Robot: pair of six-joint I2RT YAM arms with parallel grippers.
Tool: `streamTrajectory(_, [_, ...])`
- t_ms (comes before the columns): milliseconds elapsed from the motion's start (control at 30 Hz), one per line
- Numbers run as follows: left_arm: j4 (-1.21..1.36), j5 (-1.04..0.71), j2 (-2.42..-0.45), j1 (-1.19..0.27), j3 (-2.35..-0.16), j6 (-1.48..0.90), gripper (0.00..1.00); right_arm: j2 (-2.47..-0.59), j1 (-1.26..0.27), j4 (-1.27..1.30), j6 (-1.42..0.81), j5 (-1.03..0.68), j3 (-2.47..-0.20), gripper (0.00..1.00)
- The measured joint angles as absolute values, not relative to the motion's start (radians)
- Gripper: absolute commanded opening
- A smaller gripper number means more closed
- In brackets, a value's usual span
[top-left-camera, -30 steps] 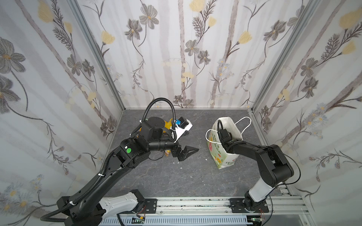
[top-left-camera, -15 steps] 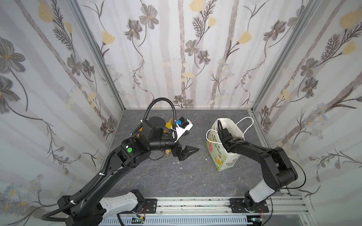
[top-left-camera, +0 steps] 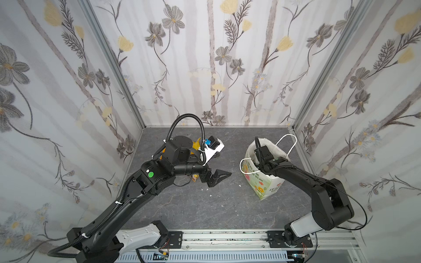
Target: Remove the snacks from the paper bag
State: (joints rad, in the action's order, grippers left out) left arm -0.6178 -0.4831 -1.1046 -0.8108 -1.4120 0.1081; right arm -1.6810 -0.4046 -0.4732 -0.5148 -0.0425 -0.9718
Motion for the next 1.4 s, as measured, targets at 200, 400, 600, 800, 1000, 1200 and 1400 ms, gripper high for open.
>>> streamTrajectory(200, [-0.618, -0.484, -1.105, -0.811, -1.412, 0.108, 1.00, -1.654, -0.405, -0.504, -0.514, -0.037, -0.997, 0.00])
streamTrajectory(400, [-0.618, -0.483, -1.101, -0.811, -1.409, 0.109, 1.00, -1.637, -0.405, -0.534, -0.514, -0.027, -1.025, 0.00])
streamTrajectory(600, [-0.618, -0.483, -1.095, -0.811, -1.409, 0.109, 1.00, -1.617, -0.403, -0.548, -0.514, -0.027, -1.051, 0.00])
streamTrajectory(800, [-0.618, -0.483, -1.094, -0.811, -1.408, 0.109, 1.00, -1.595, -0.404, -0.581, -0.511, -0.027, -1.075, 0.00])
streamTrajectory(1000, [-0.618, -0.483, -1.094, -0.811, -1.407, 0.109, 1.00, -1.542, -0.403, -0.599, -0.511, -0.020, -1.114, 0.00])
streamTrajectory(1200, [-0.618, -0.483, -1.094, -0.811, -1.407, 0.108, 1.00, -1.511, -0.403, -0.632, -0.510, -0.015, -1.143, 0.00])
streamTrajectory(1400, [-0.618, -0.483, -1.093, -0.811, -1.407, 0.108, 1.00, -1.488, -0.403, -0.650, -0.506, 0.001, -1.172, 0.00])
